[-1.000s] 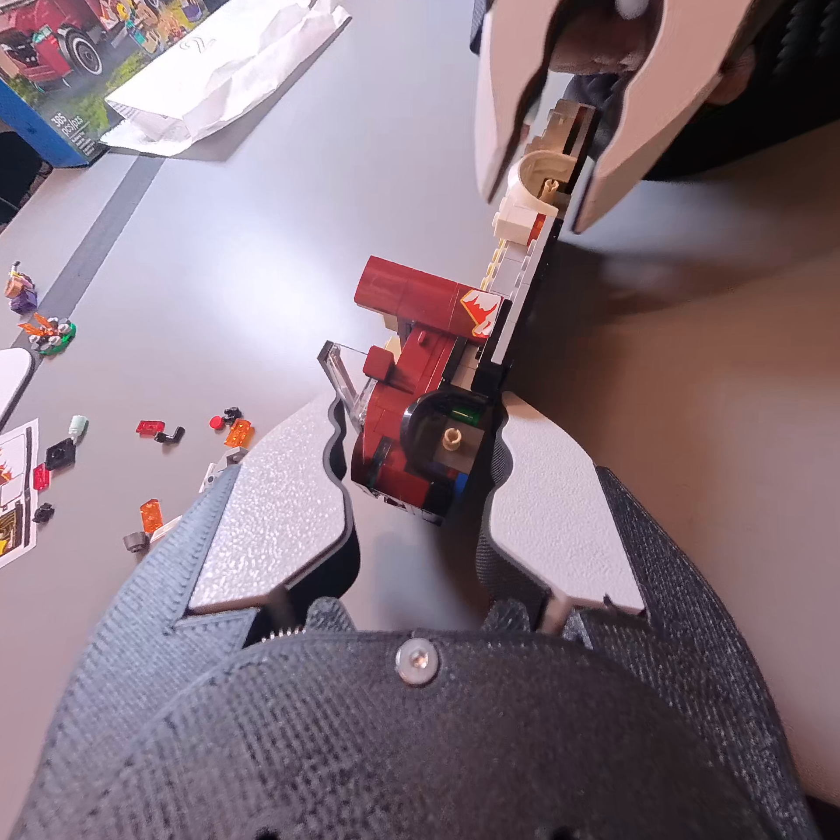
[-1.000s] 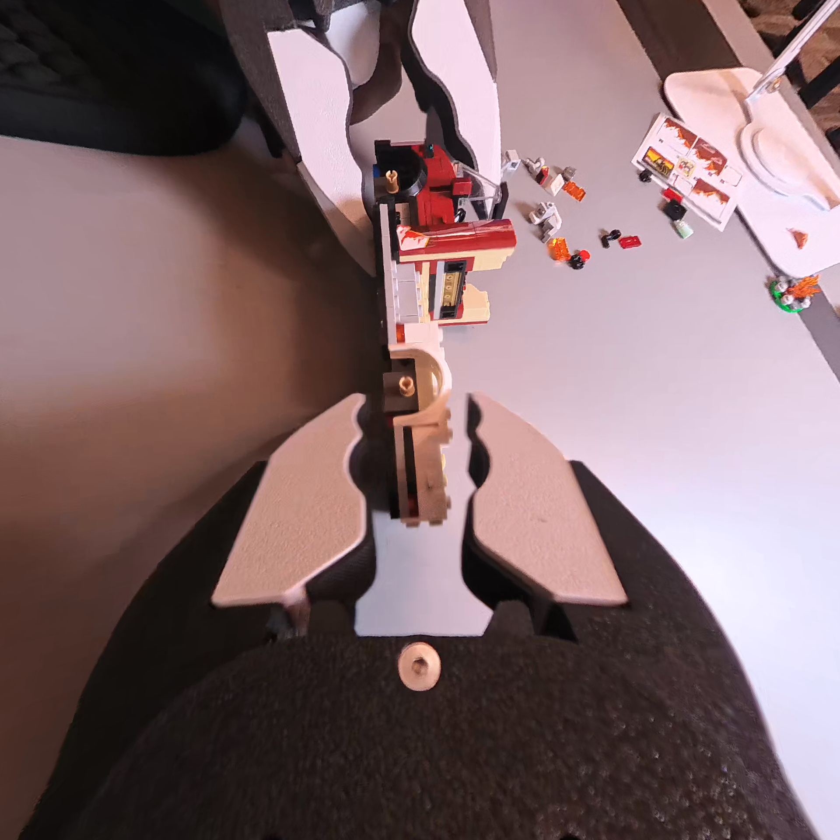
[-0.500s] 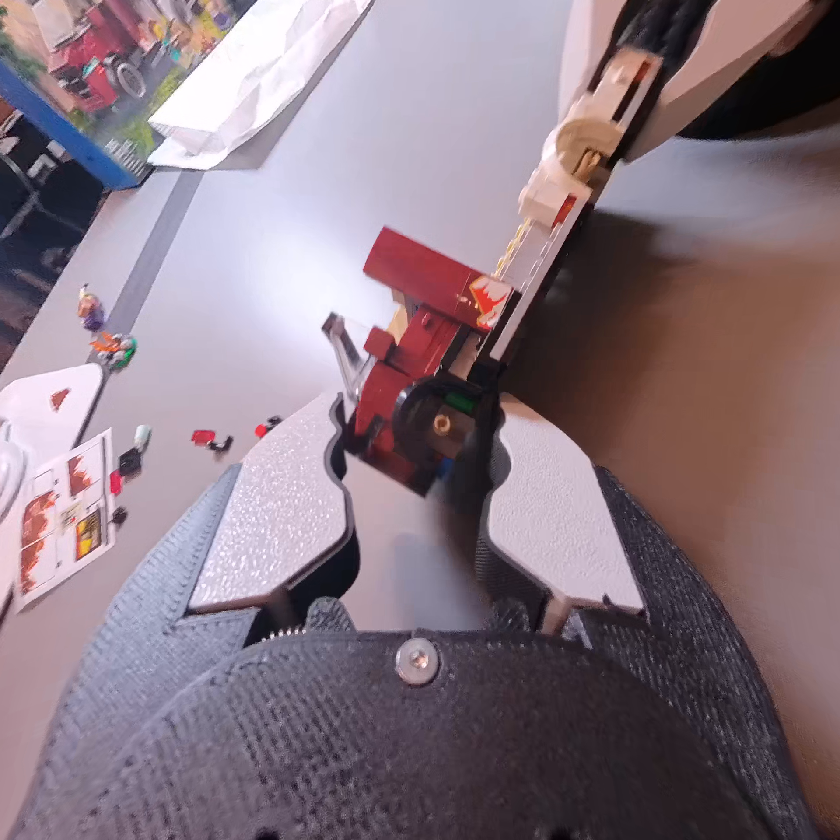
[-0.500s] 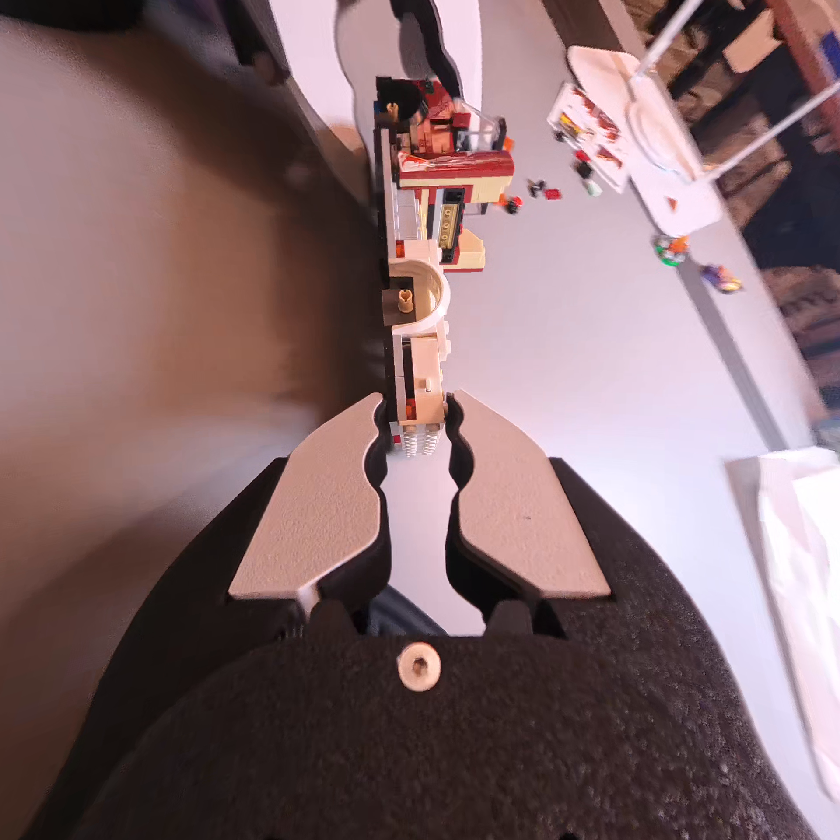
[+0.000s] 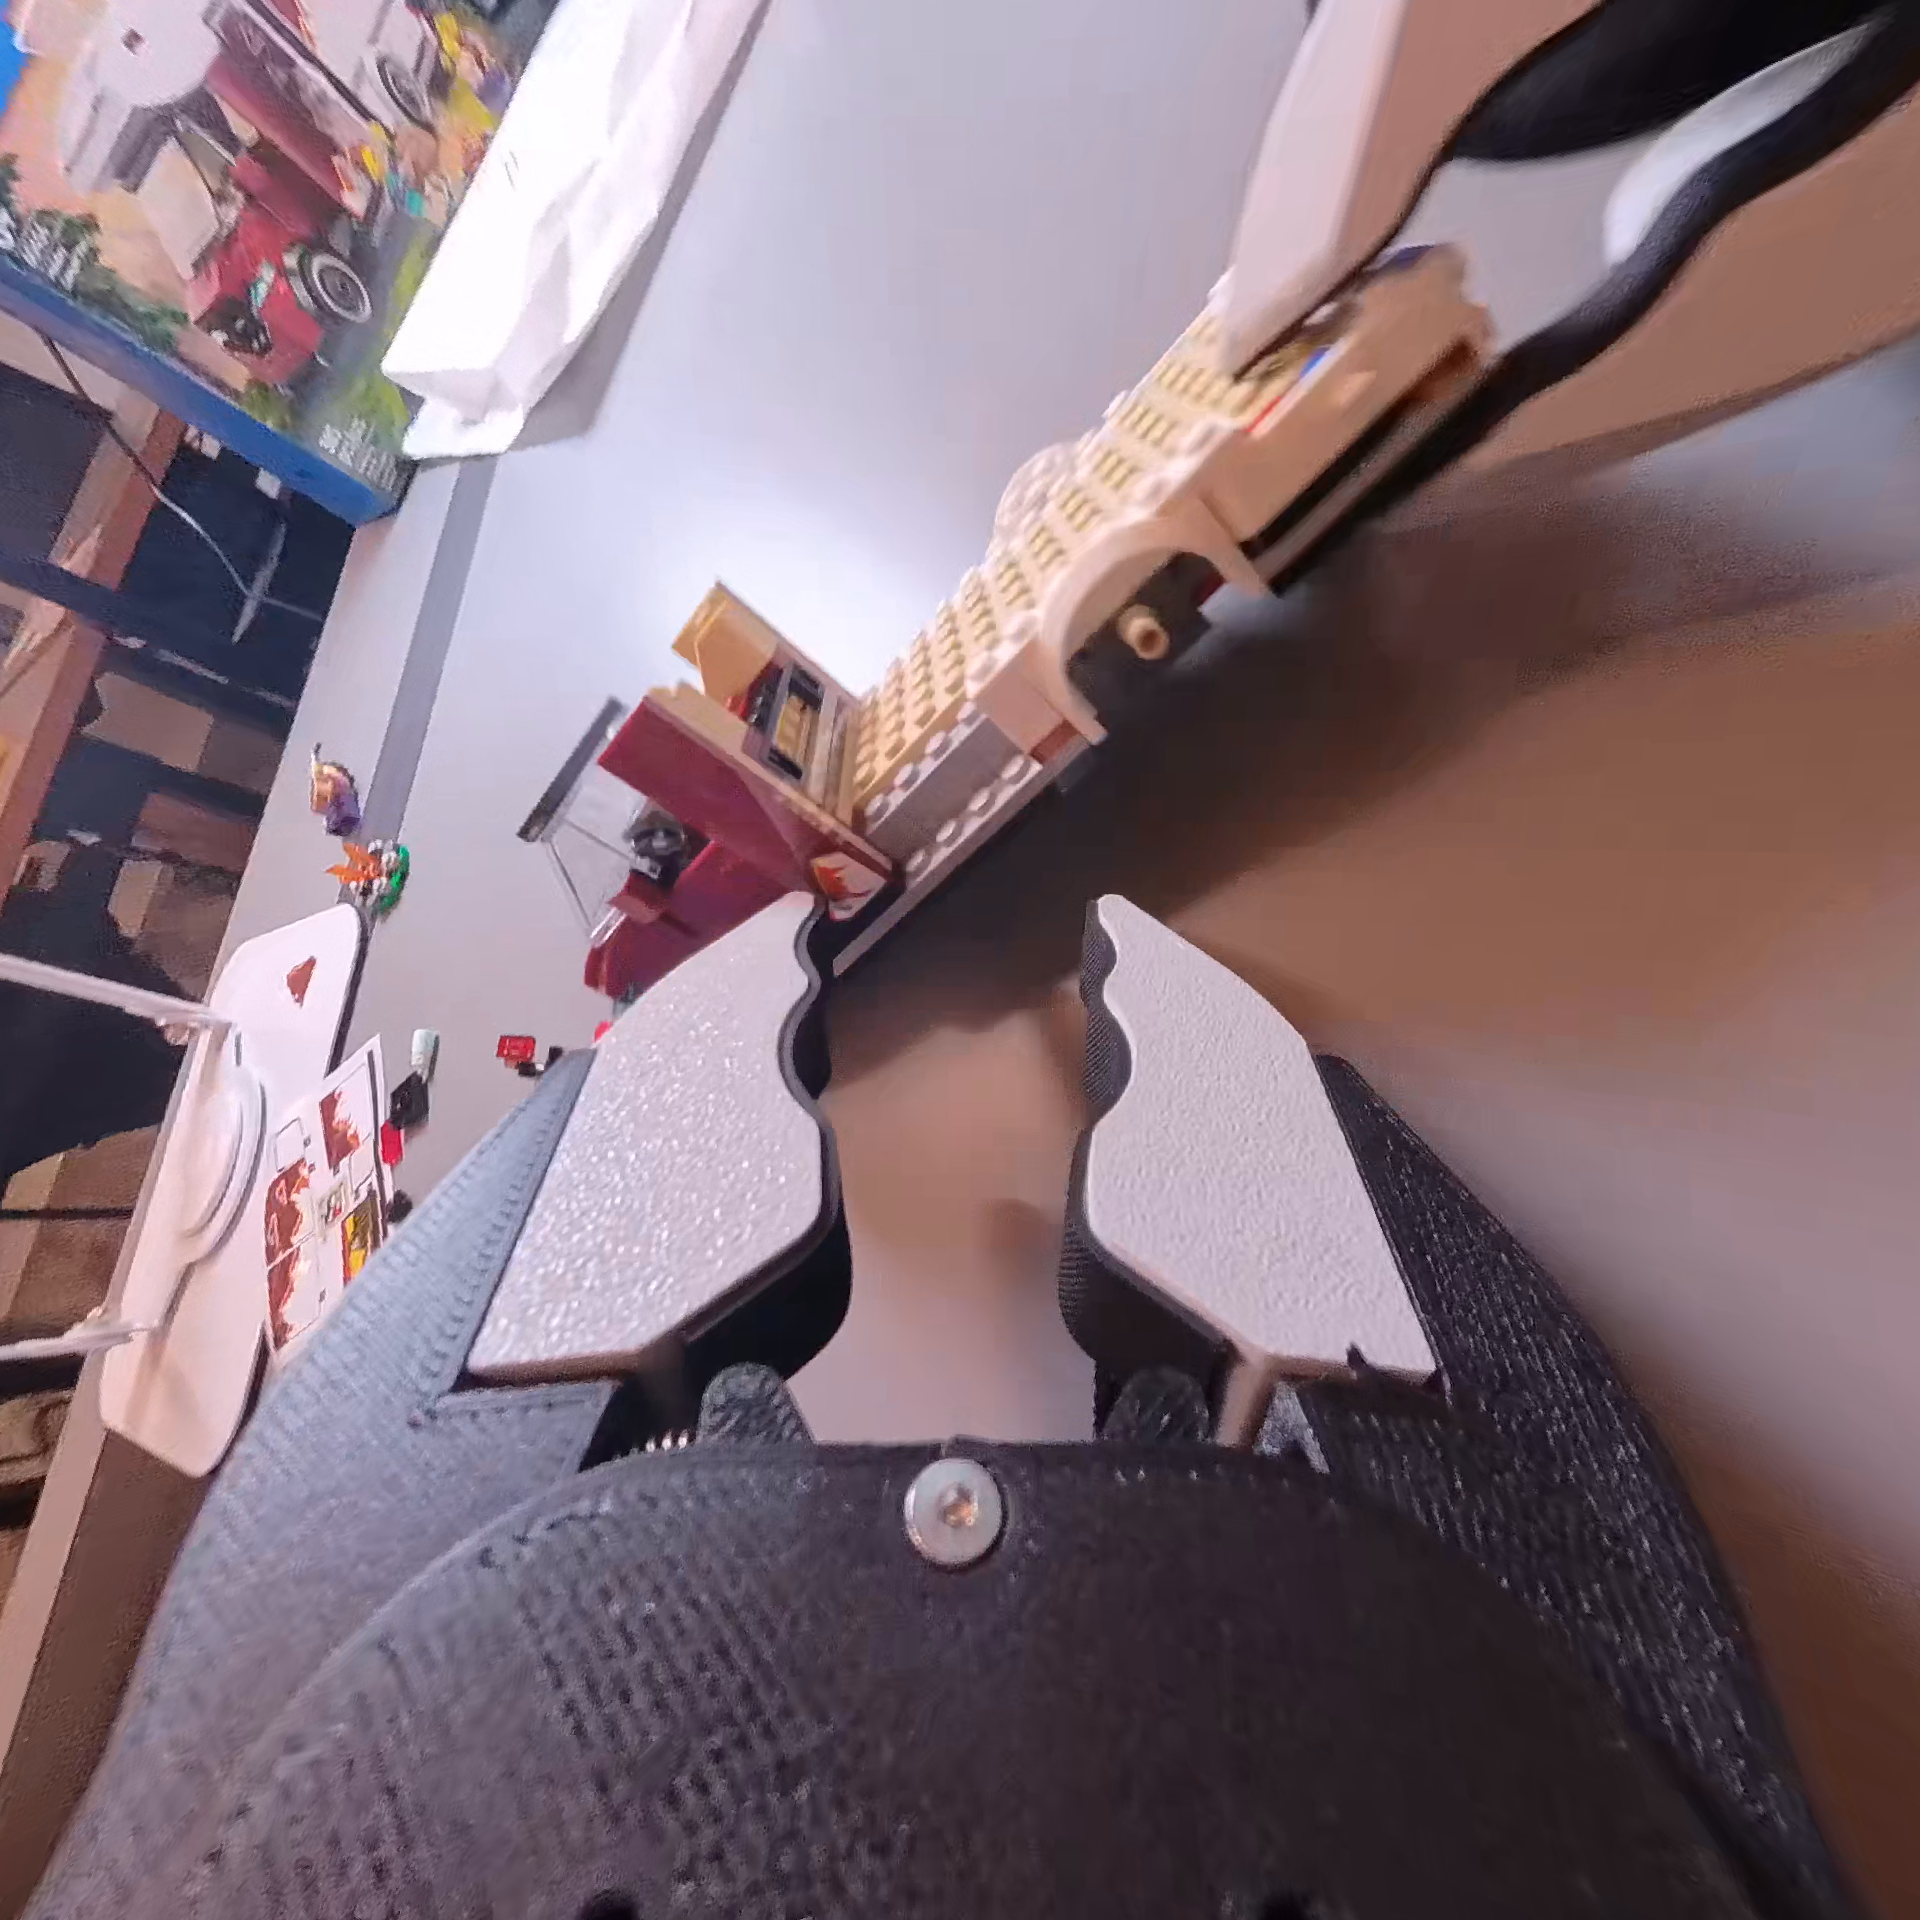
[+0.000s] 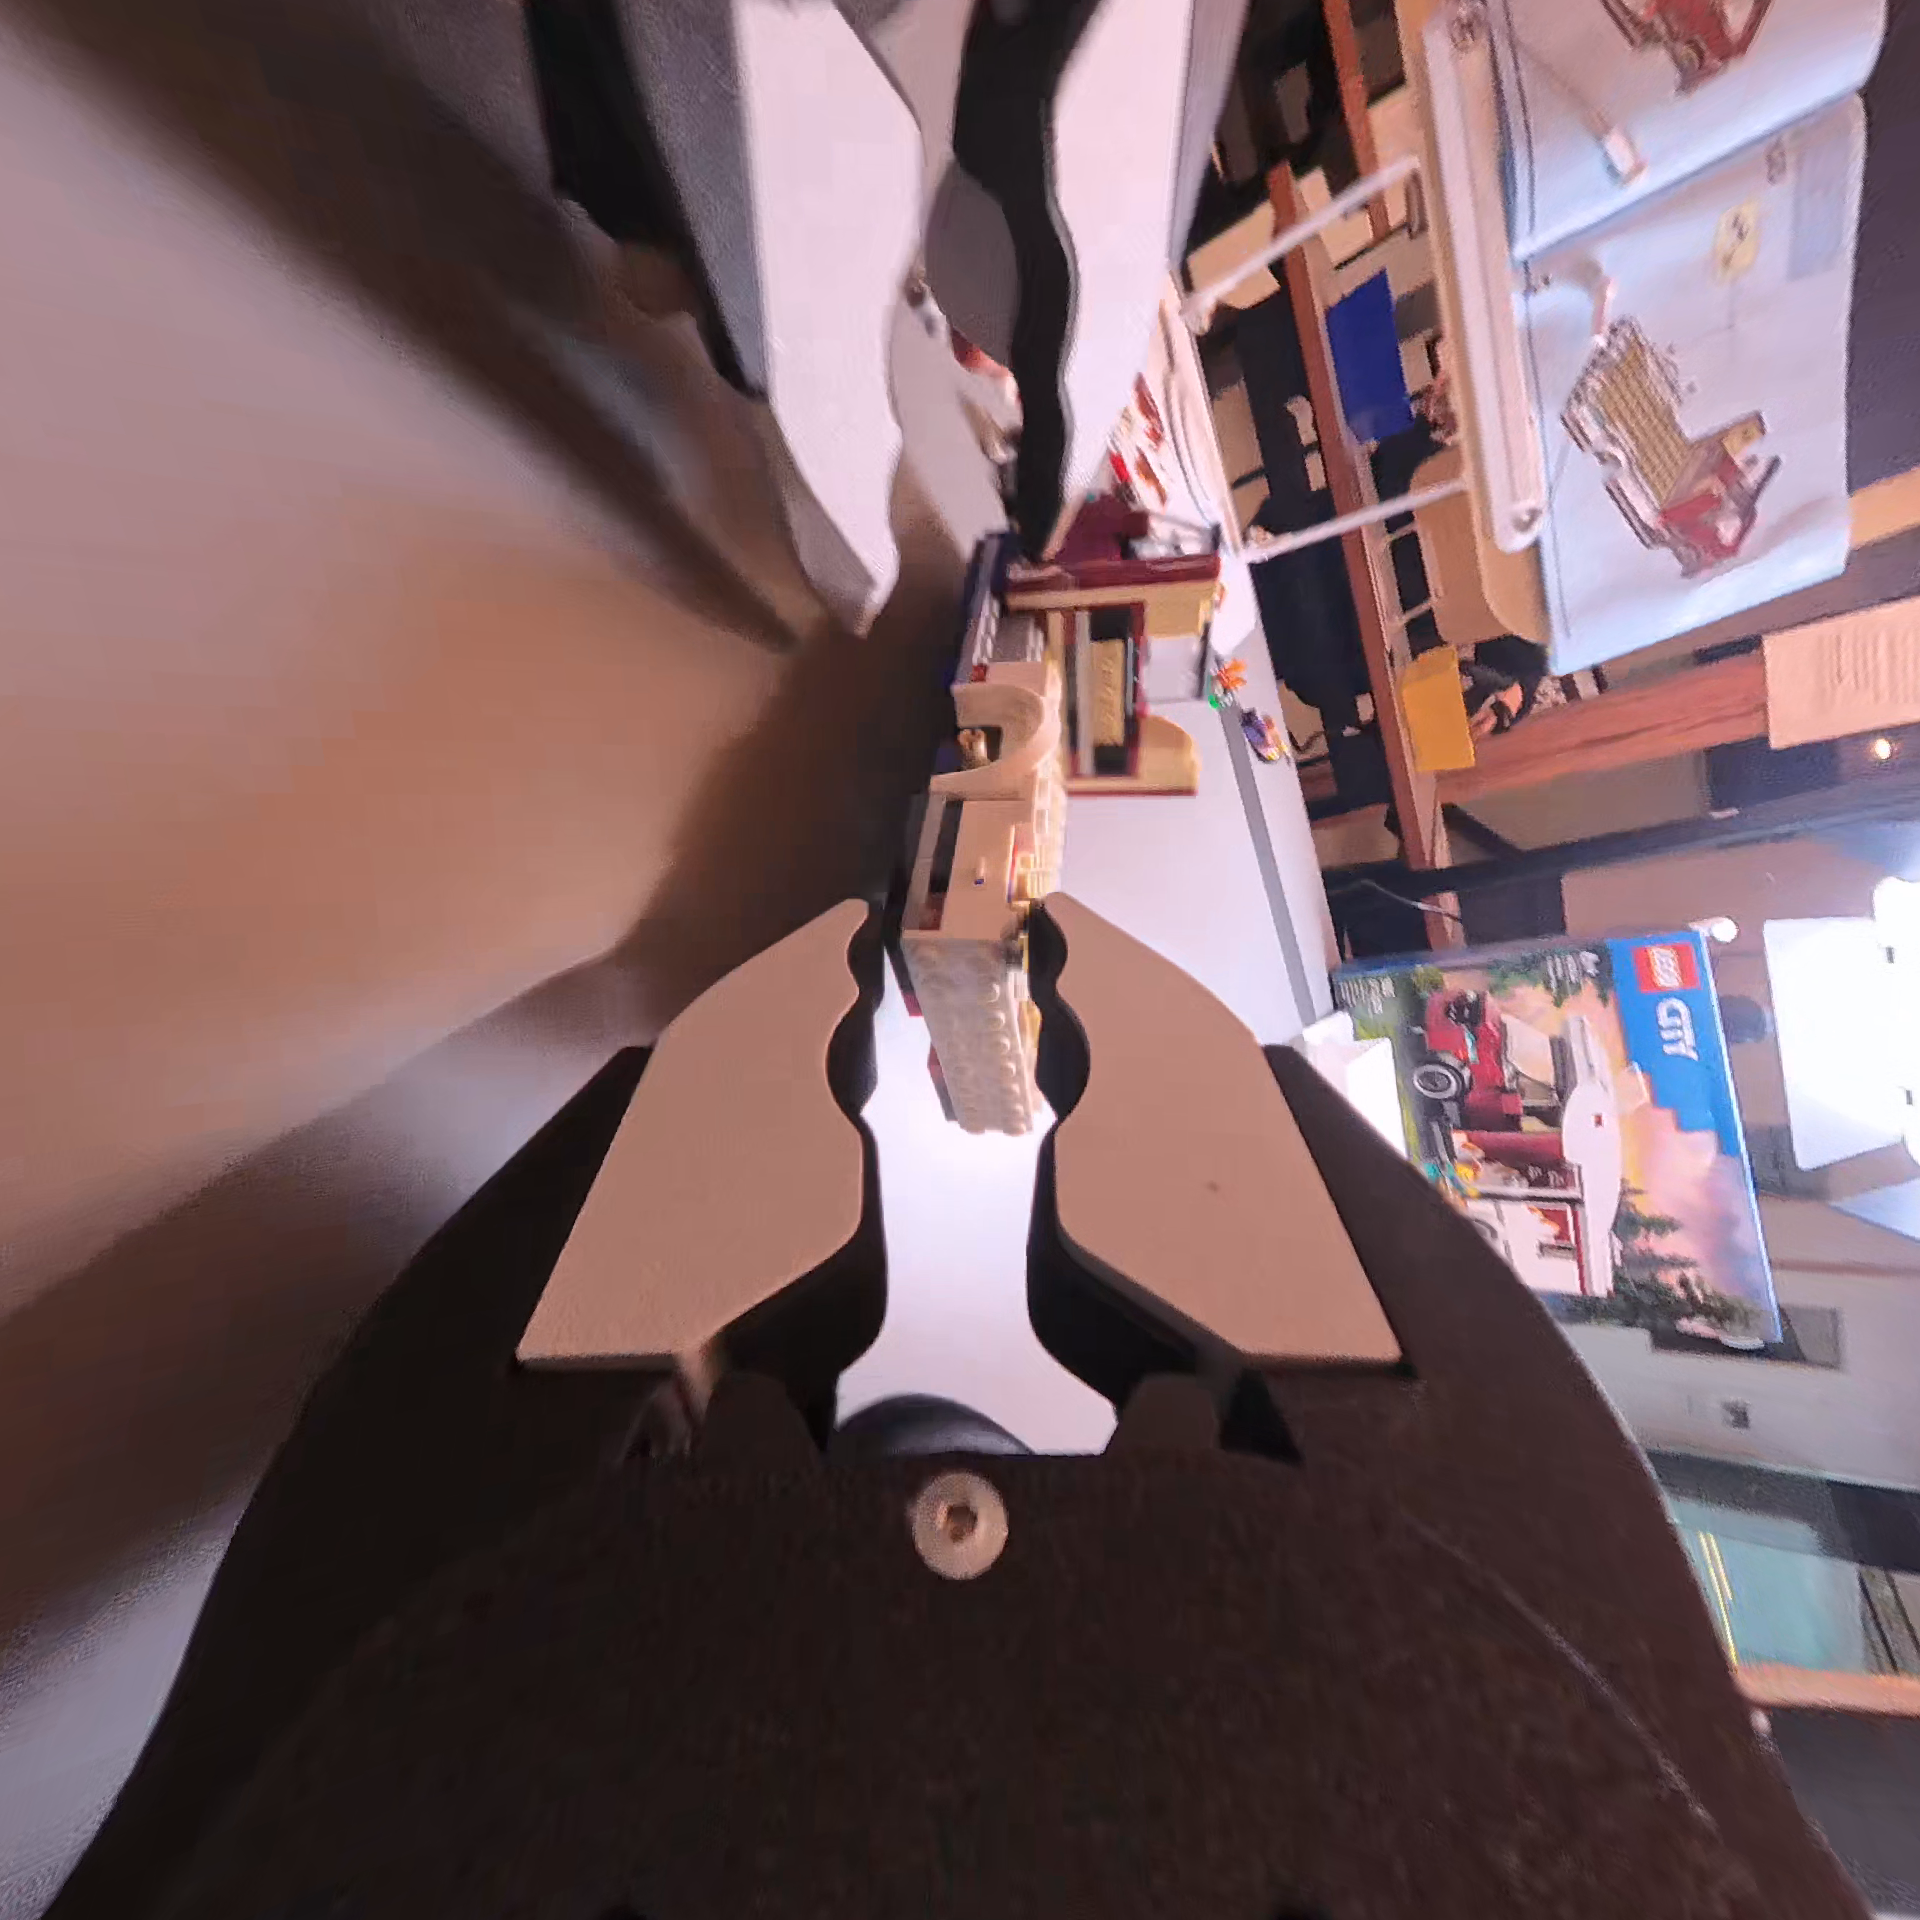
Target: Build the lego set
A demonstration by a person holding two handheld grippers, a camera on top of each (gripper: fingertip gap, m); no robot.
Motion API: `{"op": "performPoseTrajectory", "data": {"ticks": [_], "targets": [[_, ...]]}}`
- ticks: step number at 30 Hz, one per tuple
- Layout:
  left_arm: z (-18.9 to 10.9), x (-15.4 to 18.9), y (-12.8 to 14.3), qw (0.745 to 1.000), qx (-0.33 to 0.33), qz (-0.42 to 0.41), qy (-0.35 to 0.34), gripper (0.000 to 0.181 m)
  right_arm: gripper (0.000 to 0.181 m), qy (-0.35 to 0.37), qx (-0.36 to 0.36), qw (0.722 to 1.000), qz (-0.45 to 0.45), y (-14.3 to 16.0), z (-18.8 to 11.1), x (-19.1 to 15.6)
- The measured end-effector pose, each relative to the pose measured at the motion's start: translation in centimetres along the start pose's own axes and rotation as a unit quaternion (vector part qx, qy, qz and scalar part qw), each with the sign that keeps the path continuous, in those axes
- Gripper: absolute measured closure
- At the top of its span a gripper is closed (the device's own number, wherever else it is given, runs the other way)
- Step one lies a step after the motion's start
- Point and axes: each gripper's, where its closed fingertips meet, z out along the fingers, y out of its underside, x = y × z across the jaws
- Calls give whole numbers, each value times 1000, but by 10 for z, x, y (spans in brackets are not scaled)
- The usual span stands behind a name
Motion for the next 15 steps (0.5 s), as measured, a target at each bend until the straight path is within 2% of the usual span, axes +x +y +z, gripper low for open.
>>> {"op": "performPoseTrajectory", "data": {"ticks": [3, 9, 12, 15], "targets": [[4, -3, 13, 1000, -18, -3, -5, 137, 152, -17, 13, 1000, -14, -8, 3, -18], [6, -8, 19, 999, -18, -35, 1, 141, 150, -53, 22, 998, -20, -19, 6, -34], [6, -9, 20, 999, -15, -47, 2, 142, 150, -95, 28, 995, 6, -24, 5, -41], [5, -11, 21, 998, -15, -54, 3, 141, 142, -140, 55, 986, 72, -33, -1, -37]]}}
